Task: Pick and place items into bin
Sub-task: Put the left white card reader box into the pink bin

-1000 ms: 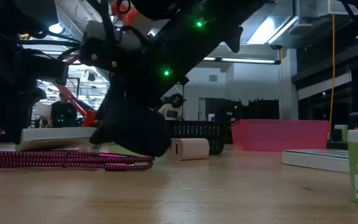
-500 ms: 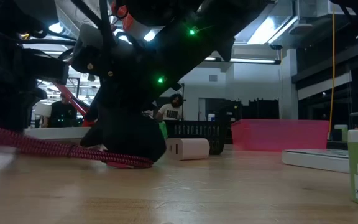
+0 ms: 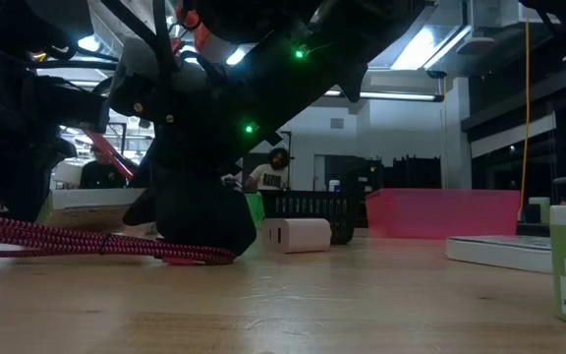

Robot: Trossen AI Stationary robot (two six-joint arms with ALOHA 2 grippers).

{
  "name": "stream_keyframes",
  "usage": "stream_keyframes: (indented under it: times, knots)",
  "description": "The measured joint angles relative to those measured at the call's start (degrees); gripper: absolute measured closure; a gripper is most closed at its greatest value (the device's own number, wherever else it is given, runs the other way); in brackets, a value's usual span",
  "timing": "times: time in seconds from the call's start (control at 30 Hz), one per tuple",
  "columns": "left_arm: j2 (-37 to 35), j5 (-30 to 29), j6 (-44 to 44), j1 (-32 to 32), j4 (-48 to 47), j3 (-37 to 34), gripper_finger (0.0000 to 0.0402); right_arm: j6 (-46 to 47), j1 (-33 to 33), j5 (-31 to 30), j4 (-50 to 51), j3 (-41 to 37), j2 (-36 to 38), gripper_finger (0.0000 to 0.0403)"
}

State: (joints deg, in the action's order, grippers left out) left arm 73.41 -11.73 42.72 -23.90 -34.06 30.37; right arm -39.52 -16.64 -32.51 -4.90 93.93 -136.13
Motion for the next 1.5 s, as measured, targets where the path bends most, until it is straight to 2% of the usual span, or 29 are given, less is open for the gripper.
stream_keyframes:
  times: [0.23, 0.33, 0.47, 0.7, 0.97, 1.27, 1.43, 1.5]
  knots:
    - [-0.8, -0.1, -4.8, 0.0, -0.5, 0.0, 0.0398, -0.4, -0.1, -0.5, 0.0, 0.0, 0.0, 0.0343]
    - [-2.7, -0.8, -6.1, 0.0, -1.0, -0.1, 0.0398, -0.9, -0.5, -3.3, -0.1, 0.0, 0.0, 0.0382]
    - [-6.4, -0.7, -7.0, -0.1, -2.1, -0.2, 0.0398, -0.7, -0.9, -6.7, 1.1, -0.2, 0.8, 0.0384]
    - [-13.7, -2.0, -7.7, 0.0, -4.3, -0.2, 0.0398, 1.7, -0.8, -7.0, 5.0, -0.2, 4.6, 0.0385]
    - [-20.2, -5.9, -15.8, 0.0, -4.2, -0.1, 0.0398, 6.7, -0.8, -6.9, 12.7, -0.1, 12.3, 0.0385]
    - [-24.1, -12.3, -22.2, 0.0, -1.2, 0.0, 0.0398, 18.1, -0.2, -2.5, 24.3, -0.1, 20.1, 0.0385]
    - [-24.2, -14.4, -27.8, 0.0, 3.6, 0.0, 0.0398, 23.0, 0.6, -2.4, 23.5, -5.9, 24.6, 0.0385]
    - [-24.2, -14.4, -30.0, 0.0, 5.5, 0.0, 0.0398, 25.2, 0.9, -5.1, 22.9, -10.4, 27.2, 0.0386]
